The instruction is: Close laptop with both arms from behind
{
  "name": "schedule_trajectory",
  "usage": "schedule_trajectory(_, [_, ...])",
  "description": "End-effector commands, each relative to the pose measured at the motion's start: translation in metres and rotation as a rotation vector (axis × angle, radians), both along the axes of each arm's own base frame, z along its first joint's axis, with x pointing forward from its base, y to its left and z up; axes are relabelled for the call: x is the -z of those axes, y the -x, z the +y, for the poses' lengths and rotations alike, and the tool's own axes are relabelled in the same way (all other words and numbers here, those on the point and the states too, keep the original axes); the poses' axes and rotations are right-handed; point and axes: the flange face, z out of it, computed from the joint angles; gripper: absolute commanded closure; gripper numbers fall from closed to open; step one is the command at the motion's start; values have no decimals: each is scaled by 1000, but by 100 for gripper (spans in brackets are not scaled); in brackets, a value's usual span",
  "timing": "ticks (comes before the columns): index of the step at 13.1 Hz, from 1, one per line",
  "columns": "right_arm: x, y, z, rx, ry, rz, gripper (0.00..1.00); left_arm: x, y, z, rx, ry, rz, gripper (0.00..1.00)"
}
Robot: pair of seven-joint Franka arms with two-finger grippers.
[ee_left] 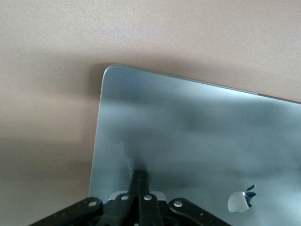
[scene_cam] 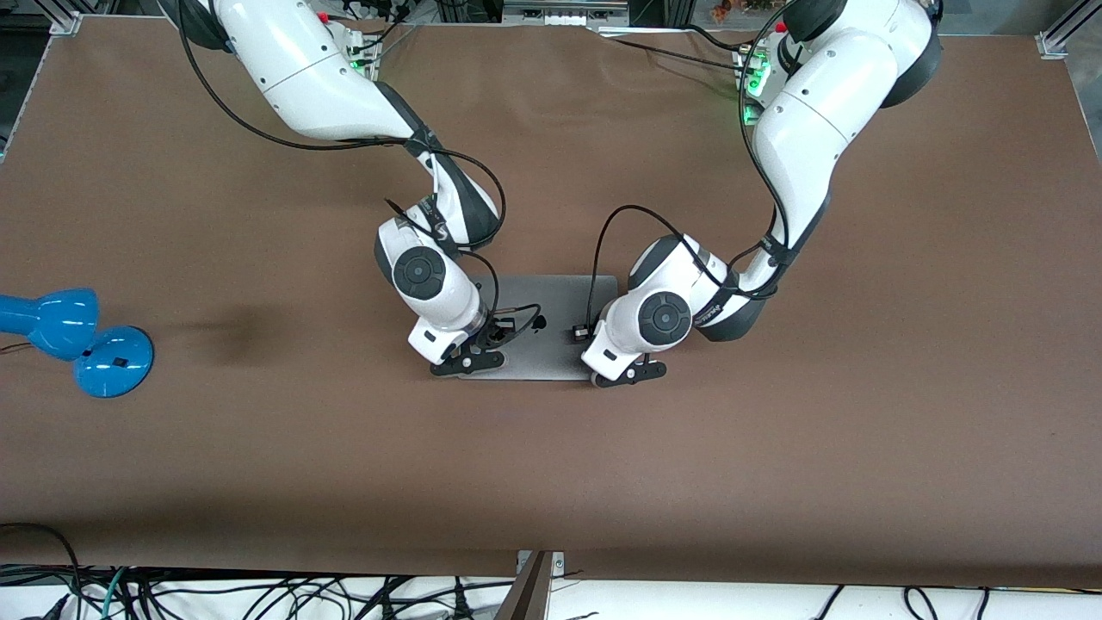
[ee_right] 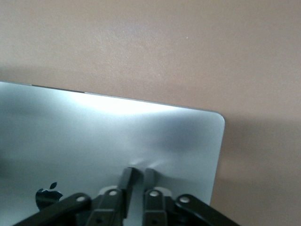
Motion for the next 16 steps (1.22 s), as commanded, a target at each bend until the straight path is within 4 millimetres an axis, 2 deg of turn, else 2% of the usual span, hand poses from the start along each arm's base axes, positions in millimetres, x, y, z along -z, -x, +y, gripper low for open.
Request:
schedule_trajectory(1, [-20, -4, 0, -7, 35, 50, 53, 3, -6, -4, 24, -10, -32, 100])
schedule_trajectory(2, [-31, -7, -2, -7, 50, 73, 42, 2, -6, -4, 24, -11, -32, 100])
schedule_trajectory(4, [-52, -11, -10, 2, 80, 106, 29, -5, -8, -1, 23, -16, -35, 97])
schedule_trajectory(5, [-62, -13, -15, 8, 87, 111, 21, -13, -13, 5, 18, -17, -48, 82])
schedule_trajectory(6, [-76, -13, -17, 9, 89, 110, 15, -22, -14, 7, 21, -26, -44, 60])
schedule_trajectory(8, [-107, -12, -26, 14, 97, 123, 6, -44, -9, 14, 89, -80, -43, 0])
schedule_trajectory(9, [-128, -12, -34, 19, 103, 130, 2, -59, -7, 16, 125, -97, -42, 0])
schedule_trajectory(11, [-173, -13, -55, 40, 110, 144, 2, -94, 1, 24, 151, -138, -29, 0])
schedule_trajectory(13, [-220, -13, -75, 58, 117, 149, 2, -132, 17, 30, 168, -166, -58, 0])
schedule_trajectory(16, [-285, -16, -116, 103, 118, 157, 1, -179, 41, 44, 197, -187, -98, 0])
